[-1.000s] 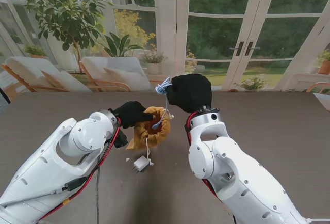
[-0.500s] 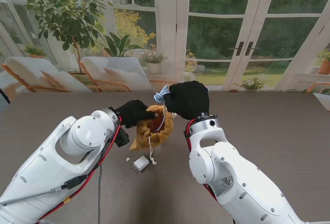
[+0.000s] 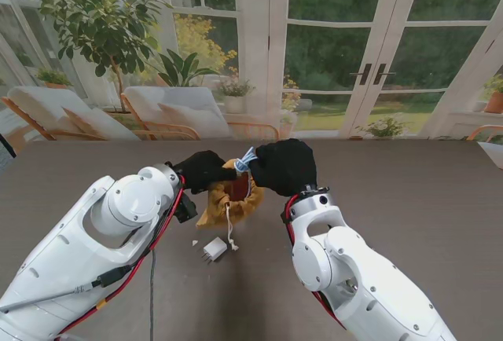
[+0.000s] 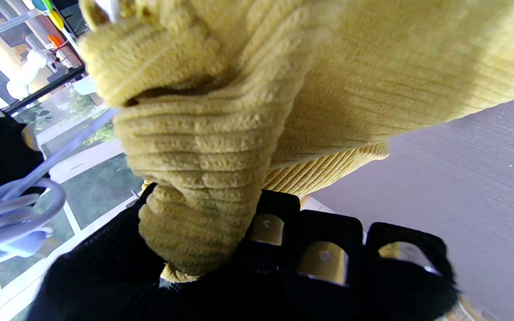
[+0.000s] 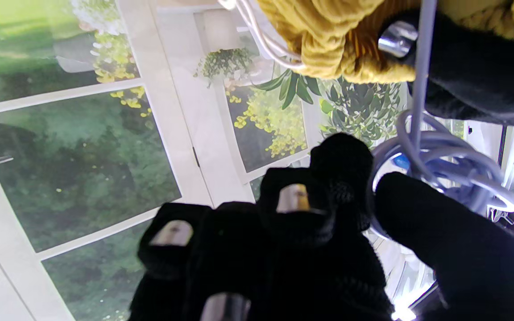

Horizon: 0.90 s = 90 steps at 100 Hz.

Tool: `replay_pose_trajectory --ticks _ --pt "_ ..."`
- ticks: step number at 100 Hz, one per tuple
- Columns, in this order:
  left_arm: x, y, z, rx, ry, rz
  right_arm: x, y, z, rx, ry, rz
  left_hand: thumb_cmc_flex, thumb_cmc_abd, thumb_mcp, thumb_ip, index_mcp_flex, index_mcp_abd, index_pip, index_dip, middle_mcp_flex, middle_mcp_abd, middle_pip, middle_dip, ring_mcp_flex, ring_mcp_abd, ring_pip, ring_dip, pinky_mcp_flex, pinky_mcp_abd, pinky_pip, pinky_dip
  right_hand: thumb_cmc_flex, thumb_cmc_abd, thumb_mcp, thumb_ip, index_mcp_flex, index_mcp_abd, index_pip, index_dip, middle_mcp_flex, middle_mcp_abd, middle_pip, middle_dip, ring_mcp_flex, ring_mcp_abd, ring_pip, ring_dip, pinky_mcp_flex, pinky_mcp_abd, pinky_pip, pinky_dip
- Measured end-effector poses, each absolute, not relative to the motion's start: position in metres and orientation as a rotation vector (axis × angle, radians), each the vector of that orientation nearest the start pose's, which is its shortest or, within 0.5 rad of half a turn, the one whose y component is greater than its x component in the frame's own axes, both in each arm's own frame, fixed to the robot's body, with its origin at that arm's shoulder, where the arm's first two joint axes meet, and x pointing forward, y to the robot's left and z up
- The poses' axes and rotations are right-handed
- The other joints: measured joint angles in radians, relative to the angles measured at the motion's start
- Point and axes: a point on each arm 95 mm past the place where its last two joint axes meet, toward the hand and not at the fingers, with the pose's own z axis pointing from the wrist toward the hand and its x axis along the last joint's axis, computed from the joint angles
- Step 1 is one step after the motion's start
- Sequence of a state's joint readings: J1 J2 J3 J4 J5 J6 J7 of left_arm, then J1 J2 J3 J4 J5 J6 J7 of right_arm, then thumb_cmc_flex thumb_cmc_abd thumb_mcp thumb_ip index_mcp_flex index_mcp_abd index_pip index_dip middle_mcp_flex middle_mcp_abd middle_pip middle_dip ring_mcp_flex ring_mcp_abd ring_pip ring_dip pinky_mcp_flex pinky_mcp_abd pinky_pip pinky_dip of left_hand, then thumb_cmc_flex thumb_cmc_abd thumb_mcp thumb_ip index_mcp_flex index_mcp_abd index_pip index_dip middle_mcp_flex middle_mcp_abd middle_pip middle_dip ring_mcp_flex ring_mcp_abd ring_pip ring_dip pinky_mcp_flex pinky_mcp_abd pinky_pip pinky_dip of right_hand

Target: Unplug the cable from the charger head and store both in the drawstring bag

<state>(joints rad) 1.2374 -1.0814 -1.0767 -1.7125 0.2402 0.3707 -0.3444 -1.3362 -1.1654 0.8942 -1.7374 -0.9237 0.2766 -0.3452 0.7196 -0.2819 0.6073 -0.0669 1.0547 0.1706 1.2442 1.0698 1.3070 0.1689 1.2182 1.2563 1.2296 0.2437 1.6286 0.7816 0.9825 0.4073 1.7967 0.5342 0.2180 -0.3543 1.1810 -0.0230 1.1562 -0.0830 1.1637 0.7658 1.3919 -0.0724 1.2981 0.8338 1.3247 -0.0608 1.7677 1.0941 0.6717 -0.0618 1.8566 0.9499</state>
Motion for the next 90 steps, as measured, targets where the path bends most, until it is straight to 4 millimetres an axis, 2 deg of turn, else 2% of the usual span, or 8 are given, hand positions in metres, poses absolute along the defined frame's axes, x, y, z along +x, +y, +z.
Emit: replay_pose_trajectory --ticks 90 --pt "0.453 -0.062 -0.213 -1.937 1.426 -1.8 0.399 0.127 -0.237 0.939 1.275 1.825 0.001 0.0 -0.014 0.0 0.0 0.0 0.0 0.0 0.0 0.0 0.0 0.0 0.0 0.0 0.0 0.0 0.0 0.0 0.0 0.001 -0.007 0.011 0.0 0.001 -0.009 -0.003 0.0 0.001 0.0 -0.003 0.0 0.0 0.0 -0.005 0.0 0.0 0.0 -0.005 0.0 0.0"
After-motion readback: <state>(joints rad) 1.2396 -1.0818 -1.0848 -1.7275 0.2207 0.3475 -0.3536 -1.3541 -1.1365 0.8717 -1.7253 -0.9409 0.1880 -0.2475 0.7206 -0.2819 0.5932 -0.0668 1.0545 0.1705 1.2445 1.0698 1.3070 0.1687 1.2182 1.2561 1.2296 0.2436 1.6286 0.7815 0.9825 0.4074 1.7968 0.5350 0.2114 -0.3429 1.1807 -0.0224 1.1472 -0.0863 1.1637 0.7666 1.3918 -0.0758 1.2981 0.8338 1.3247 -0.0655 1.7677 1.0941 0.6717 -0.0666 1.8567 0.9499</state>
